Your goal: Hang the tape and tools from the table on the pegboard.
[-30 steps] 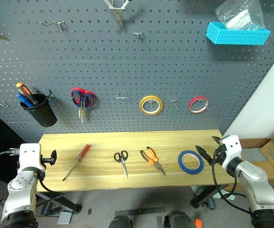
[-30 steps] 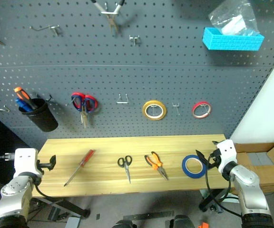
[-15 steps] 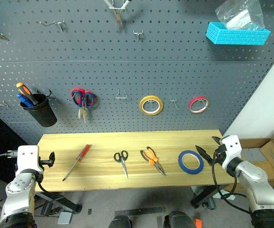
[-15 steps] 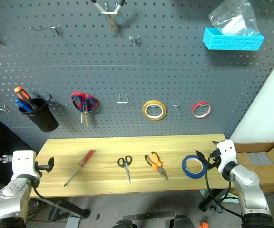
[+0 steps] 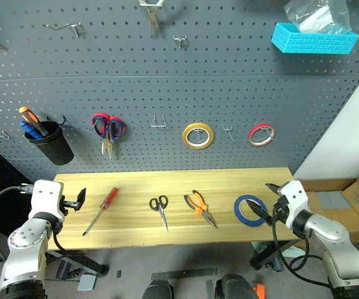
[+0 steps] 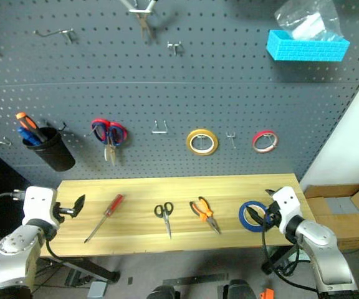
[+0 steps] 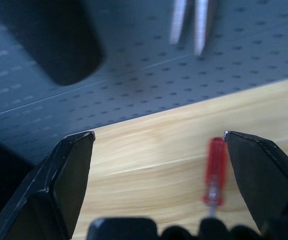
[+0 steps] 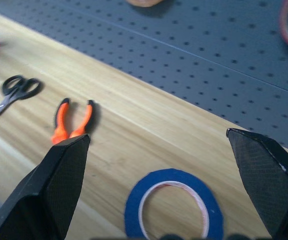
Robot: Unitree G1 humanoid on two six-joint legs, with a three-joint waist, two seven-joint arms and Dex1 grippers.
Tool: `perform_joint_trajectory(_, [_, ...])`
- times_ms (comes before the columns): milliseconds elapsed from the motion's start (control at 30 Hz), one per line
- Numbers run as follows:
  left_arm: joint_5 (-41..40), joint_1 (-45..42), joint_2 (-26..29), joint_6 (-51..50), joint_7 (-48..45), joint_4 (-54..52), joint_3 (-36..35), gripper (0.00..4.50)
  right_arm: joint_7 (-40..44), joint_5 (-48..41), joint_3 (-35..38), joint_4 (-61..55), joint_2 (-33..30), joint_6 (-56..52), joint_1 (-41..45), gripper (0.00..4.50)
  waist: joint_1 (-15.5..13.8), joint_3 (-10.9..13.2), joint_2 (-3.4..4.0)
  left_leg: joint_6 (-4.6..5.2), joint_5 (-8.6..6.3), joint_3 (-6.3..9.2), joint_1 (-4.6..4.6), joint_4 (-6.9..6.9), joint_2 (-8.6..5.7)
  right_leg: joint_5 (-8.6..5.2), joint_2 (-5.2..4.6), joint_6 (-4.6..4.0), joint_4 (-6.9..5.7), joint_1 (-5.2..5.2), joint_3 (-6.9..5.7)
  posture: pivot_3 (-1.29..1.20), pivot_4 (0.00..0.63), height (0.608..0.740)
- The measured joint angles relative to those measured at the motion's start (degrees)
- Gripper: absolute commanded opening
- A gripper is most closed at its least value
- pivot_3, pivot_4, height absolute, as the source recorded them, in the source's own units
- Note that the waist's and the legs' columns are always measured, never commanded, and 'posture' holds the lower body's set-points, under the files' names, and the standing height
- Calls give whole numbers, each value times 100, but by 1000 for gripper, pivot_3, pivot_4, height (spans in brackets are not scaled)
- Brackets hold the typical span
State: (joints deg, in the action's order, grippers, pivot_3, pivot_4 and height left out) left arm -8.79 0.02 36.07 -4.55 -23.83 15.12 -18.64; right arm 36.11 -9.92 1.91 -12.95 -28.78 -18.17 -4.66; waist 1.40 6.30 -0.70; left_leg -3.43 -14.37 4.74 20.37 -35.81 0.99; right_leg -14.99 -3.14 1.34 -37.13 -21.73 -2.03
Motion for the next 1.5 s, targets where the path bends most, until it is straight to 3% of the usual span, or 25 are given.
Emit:
perform_joint_trajectory(300, [0, 11, 217, -153, -1085, -847, 705, 4447, -244, 319, -555, -846, -249, -1531, -31, 4500, 16, 329, -19, 2, -1, -8, 54, 1, 7, 11, 2, 17, 2, -54, 7, -68, 203, 740])
perform_joint_trajectory(467, [46, -3, 592, 122, -1899, -1157, 1061, 4447, -418, 458, -629, -792, -339, -2374, 480, 4500, 38, 535, -32, 4, -4, -16, 62, 2, 18, 10, 7, 15, 4, -64, 8, -88, 238, 740])
perform_joint_trajectory(567, [-380, -53, 722, -148, -2575, -1408, 1159, 4447, -504, 552, -808, -538, -340, -2605, 876, 4500, 49, 633, -30, 5, -6, -21, 78, 2, 31, 12, 15, 17, 3, -83, 6, -91, 248, 740])
perform_joint_trajectory(700, [-803, -225, 935, -521, -3290, -1613, 1220, 4447, -643, 674, -1069, -146, -205, -2862, 1396, 4500, 88, 708, -33, 6, -5, -17, 159, -19, 50, 23, 46, 3, -21, -166, 7, -91, 258, 740])
perform_joint_trajectory(933, [-891, -585, 1242, -794, -4078, -1713, 1483, 4447, -911, 972, -1675, 450, 114, -3181, 1720, 4500, 104, 781, -26, 8, -7, -19, 169, -17, 58, 17, 57, 3, -21, -180, 9, -85, 261, 740])
perform_joint_trajectory(1333, [-887, -1106, 1320, -988, -4583, -1673, 1727, 4447, -1245, 1275, -1889, 1368, 526, -2942, 1898, 4500, 198, 795, -25, 8, -7, -22, 169, -19, 63, 15, 66, 6, -31, -188, 18, -95, 258, 740])
perform_joint_trajectory(1433, [-885, -1127, 1319, -989, -4586, -1671, 1728, 4500, -1145, 1308, -1909, 1472, 508, -2859, 1933, 3943, 201, 796, -25, 8, -7, -22, 169, -20, 70, 15, 73, 6, -38, -192, 20, -93, 255, 740])
perform_joint_trajectory(1500, [-885, -1131, 1319, -996, -4585, -1671, 1728, 4500, -1063, 1310, -1930, 1511, 503, -2837, 1943, 3344, 201, 796, -25, 8, -7, -23, 166, -23, 70, 14, 74, 5, -49, -193, 23, -93, 253, 740])
